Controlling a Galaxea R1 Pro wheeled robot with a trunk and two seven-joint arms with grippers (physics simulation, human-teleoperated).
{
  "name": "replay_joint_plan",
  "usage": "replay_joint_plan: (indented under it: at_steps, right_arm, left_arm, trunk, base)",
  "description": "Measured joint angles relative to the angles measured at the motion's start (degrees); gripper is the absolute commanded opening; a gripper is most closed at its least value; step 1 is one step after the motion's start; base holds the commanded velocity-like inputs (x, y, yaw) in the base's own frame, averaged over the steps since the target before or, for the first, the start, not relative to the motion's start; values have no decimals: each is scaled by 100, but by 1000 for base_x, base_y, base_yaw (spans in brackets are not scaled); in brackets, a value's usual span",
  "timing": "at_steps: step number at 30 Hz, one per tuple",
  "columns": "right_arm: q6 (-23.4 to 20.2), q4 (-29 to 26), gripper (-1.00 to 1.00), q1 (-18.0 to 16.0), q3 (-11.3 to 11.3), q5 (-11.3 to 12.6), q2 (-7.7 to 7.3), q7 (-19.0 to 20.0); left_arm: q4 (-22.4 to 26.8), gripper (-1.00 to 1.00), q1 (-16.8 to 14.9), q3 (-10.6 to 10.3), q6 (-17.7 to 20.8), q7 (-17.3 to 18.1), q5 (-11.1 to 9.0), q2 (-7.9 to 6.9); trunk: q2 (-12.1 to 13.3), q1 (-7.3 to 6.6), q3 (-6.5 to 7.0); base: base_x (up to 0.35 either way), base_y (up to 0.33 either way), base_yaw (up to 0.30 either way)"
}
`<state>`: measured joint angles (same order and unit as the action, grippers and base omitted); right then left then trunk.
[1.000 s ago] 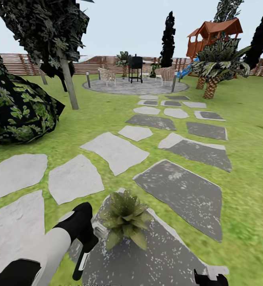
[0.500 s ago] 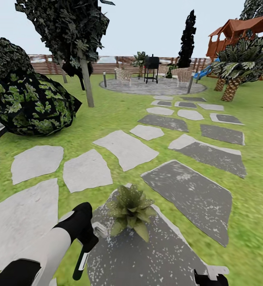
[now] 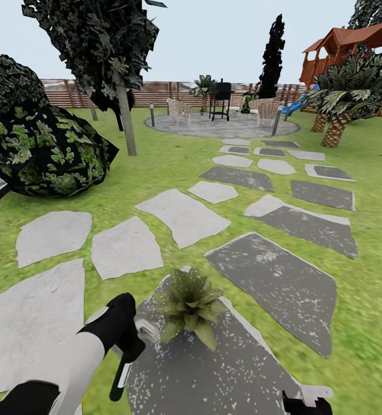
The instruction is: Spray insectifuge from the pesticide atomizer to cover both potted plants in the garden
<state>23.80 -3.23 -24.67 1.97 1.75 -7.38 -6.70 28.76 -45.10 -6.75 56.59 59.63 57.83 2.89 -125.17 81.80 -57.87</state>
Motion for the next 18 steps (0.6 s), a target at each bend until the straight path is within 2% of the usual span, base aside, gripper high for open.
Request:
replay_joint_plan:
  at_steps: [6,12,18]
  right_arm:
    - [3,-1,100,-1,0,0,5,-3]
    - [-1,-2,100,-2,0,1,9,-3]
    - [0,-1,100,-2,0,0,9,-2]
  left_arm:
    - [-2,-100,62,-3,-24,-5,-14,25]
    - [43,-100,66,1,-26,-9,-14,21]
    - [53,-100,66,6,-25,-10,-2,-34]
  trunk:
    - [0,0,0]
    - [0,-1,0]
    - [0,-2,0]
  base:
    - [0,-247,40]
    - [47,-266,246]
    - [211,-198,276]
